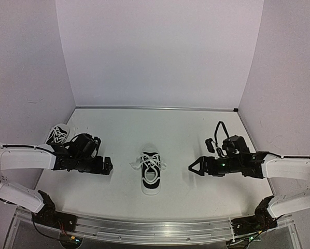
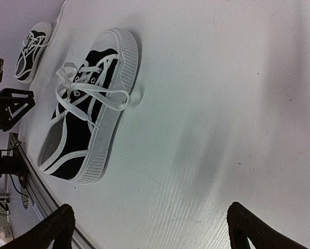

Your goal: Tie the shoes

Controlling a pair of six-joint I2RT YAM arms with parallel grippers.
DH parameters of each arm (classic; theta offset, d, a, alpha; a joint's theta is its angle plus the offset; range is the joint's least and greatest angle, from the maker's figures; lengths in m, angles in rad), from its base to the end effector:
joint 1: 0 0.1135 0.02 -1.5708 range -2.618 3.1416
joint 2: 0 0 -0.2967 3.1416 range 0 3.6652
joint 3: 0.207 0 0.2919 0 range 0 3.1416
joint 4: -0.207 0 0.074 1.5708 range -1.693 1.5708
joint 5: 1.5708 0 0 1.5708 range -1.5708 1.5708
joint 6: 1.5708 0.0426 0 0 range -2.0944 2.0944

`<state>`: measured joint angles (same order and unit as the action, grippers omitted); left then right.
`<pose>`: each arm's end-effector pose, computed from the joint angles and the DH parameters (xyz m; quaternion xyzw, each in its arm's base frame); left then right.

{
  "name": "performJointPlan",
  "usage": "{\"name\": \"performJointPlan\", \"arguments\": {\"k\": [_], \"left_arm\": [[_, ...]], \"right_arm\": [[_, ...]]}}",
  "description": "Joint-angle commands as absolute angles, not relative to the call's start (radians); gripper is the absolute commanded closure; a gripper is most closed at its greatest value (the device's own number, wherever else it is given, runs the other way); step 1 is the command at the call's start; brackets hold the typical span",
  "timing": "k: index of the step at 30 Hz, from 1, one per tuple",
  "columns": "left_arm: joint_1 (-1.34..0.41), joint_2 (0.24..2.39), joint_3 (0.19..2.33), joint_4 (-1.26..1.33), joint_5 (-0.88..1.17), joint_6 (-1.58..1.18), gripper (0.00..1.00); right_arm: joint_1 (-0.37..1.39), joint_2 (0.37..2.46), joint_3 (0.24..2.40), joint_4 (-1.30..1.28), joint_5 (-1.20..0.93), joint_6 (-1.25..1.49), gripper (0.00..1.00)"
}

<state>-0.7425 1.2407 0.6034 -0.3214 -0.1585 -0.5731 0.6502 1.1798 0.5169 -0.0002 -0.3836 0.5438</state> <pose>0.1930 -0.1680 0.1774 0.0567 0.9491 -0.1239 0.2838 0.1961 0.1691 0.1894 -0.1304 0.8766 0.3836 0.2596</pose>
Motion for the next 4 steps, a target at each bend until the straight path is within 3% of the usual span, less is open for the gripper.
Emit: {"name": "performJointPlan", "arguments": {"k": [1, 4], "left_arm": [[-0.741, 1.249, 0.669, -0.278, -0.161, -0.577, 0.00], [-0.741, 1.235, 0.676, -0.269, -0.158, -0.565, 0.00]], "right_arm": [[0.651, 1.206, 0.560, 0.047, -0.391, 0.538, 0.02], [0.651, 1.212, 0.565, 0.050, -0.401, 0.539, 0.02]]}}
